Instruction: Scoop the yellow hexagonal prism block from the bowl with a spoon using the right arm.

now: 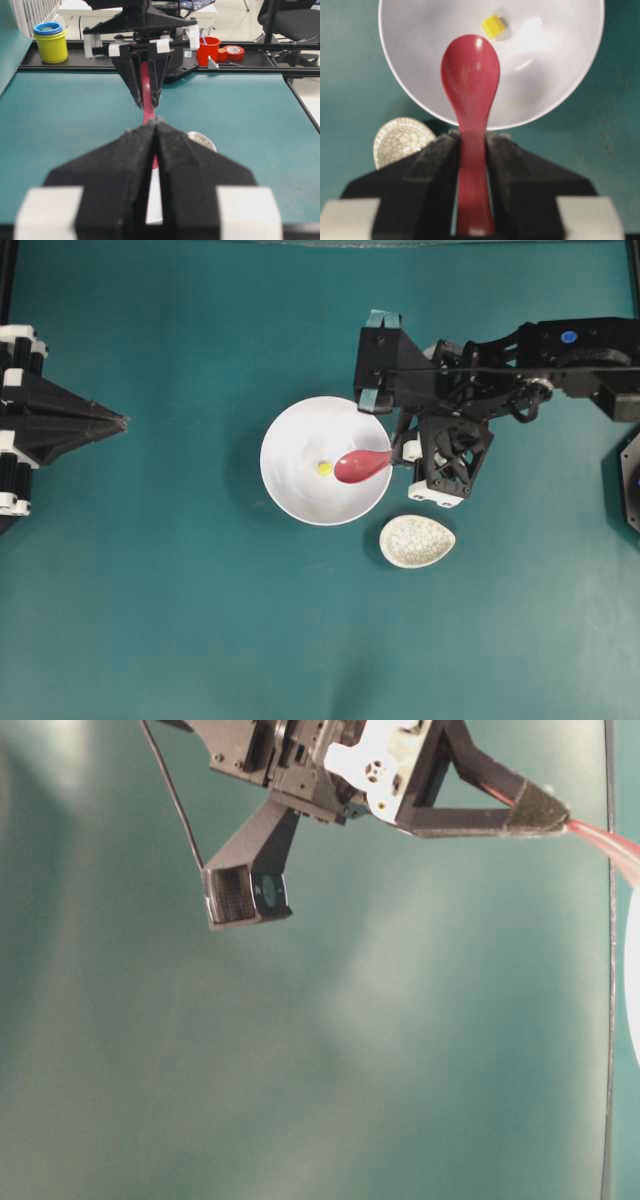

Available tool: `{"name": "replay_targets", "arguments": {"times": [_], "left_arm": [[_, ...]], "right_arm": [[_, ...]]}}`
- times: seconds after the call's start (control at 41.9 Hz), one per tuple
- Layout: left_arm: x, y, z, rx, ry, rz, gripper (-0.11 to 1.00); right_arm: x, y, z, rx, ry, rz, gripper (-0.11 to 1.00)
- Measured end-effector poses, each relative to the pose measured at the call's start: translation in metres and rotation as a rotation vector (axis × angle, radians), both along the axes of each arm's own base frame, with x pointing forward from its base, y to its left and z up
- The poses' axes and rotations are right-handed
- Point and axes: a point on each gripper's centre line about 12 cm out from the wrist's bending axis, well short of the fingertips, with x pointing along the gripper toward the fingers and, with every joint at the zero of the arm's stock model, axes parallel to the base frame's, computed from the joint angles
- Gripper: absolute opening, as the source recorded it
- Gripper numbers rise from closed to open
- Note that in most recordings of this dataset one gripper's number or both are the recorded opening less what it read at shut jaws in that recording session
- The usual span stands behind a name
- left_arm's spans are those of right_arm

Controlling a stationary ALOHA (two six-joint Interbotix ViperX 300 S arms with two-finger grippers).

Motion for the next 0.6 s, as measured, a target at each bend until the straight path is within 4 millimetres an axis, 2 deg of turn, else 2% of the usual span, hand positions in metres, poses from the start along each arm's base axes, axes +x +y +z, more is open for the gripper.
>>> {"name": "replay_targets", "arguments": {"times": [0.597], "left_arm": [[0.000,0.000,0.001,0.000,-0.002,0.000,0.00]], "right_arm": [[0.007,-0.003,-0.024,-0.012,0.061,0.004,0.24]]}}
